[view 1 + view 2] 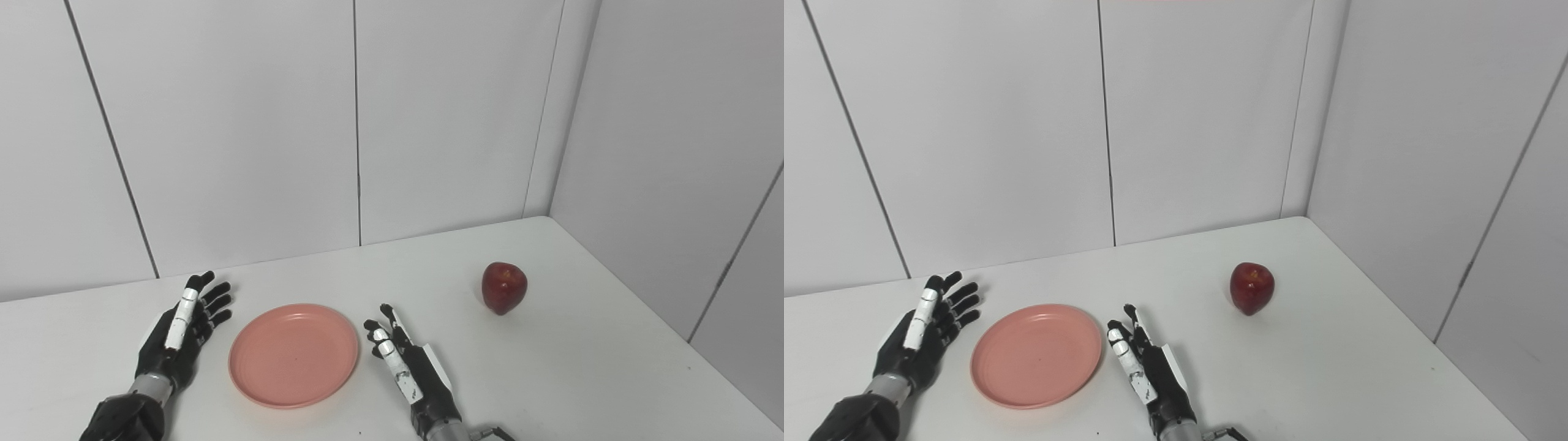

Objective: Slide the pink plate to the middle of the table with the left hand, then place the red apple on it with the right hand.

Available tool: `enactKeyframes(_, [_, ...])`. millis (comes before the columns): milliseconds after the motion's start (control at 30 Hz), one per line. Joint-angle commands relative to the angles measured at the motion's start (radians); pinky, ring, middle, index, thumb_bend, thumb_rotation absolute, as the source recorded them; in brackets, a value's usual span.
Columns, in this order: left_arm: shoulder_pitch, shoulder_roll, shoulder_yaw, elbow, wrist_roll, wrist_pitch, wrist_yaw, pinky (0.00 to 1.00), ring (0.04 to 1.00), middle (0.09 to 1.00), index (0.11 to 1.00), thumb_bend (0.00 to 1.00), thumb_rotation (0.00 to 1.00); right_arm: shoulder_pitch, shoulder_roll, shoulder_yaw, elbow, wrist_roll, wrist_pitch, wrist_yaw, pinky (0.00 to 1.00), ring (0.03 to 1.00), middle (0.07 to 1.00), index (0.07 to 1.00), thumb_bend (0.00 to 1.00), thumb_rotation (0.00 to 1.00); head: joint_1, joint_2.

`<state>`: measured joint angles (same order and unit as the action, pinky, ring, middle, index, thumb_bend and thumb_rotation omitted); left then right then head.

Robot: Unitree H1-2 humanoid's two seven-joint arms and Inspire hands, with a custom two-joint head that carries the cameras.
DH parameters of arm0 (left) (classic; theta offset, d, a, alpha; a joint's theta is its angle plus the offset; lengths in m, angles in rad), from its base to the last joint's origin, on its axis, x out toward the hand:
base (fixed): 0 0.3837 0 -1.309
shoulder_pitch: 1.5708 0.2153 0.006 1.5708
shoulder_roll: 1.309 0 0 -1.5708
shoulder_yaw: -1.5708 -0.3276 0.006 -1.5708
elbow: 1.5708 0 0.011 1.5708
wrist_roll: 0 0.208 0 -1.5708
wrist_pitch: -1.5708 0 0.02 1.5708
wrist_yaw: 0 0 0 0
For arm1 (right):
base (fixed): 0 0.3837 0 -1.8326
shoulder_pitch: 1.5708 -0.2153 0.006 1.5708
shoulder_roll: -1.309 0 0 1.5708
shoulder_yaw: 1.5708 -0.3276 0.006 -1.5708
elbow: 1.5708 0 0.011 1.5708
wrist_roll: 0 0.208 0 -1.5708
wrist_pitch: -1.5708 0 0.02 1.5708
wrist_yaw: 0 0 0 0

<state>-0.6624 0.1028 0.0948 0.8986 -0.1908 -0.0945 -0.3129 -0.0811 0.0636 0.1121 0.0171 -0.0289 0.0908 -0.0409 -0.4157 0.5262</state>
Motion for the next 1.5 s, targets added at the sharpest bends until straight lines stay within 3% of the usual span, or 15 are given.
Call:
enactKeyframes(0, [-0.003, 0.015, 0.004, 0.031, -0.009, 0.020, -0.005, 0.95, 0.905, 0.875, 0.924, 0.74, 0.82, -0.018, 0.032, 0.035, 0.030, -0.003, 0.003, 0.029, 0.89, 0.901, 0.886, 0.994, 0.81, 0.94, 0.001, 0.001])
enactKeyframes(633, [-0.010, -0.002, 0.024, 0.056, -0.010, 0.017, -0.003, 0.95, 0.908, 0.878, 0.925, 0.73, 0.82, -0.026, 0.022, -0.012, 0.033, -0.002, -0.021, 0.000, 0.90, 0.914, 0.910, 1.000, 0.78, 0.94, 0.011, -0.008])
enactKeyframes(867, [-0.017, -0.009, 0.024, 0.059, -0.003, 0.010, -0.003, 0.96, 0.909, 0.875, 0.934, 0.73, 0.83, -0.018, 0.042, -0.042, -0.037, -0.015, -0.021, -0.033, 0.90, 0.930, 0.937, 0.972, 0.79, 0.92, 0.009, -0.014])
enactKeyframes(1033, [-0.018, -0.013, 0.025, 0.061, -0.004, 0.013, -0.001, 0.95, 0.909, 0.877, 0.929, 0.73, 0.83, -0.018, 0.042, -0.055, -0.109, -0.090, -0.044, -0.082, 0.88, 0.912, 0.931, 0.867, 0.77, 0.93, 0.006, -0.018])
enactKeyframes(1267, [-0.013, -0.012, 0.023, 0.061, -0.001, 0.010, 0.000, 0.94, 0.901, 0.871, 0.927, 0.73, 0.83, -0.030, 0.004, -0.052, -0.159, -0.168, -0.036, -0.085, 0.88, 0.888, 0.911, 0.879, 0.79, 0.99, 0.009, -0.023])
enactKeyframes(1467, [-0.010, -0.012, 0.027, 0.062, -0.006, 0.014, -0.003, 0.96, 0.909, 0.876, 0.929, 0.72, 0.83, -0.059, -0.021, -0.057, -0.161, -0.214, -0.048, -0.094, 0.81, 0.882, 0.874, 0.851, 0.83, 0.98, 0.008, -0.030])
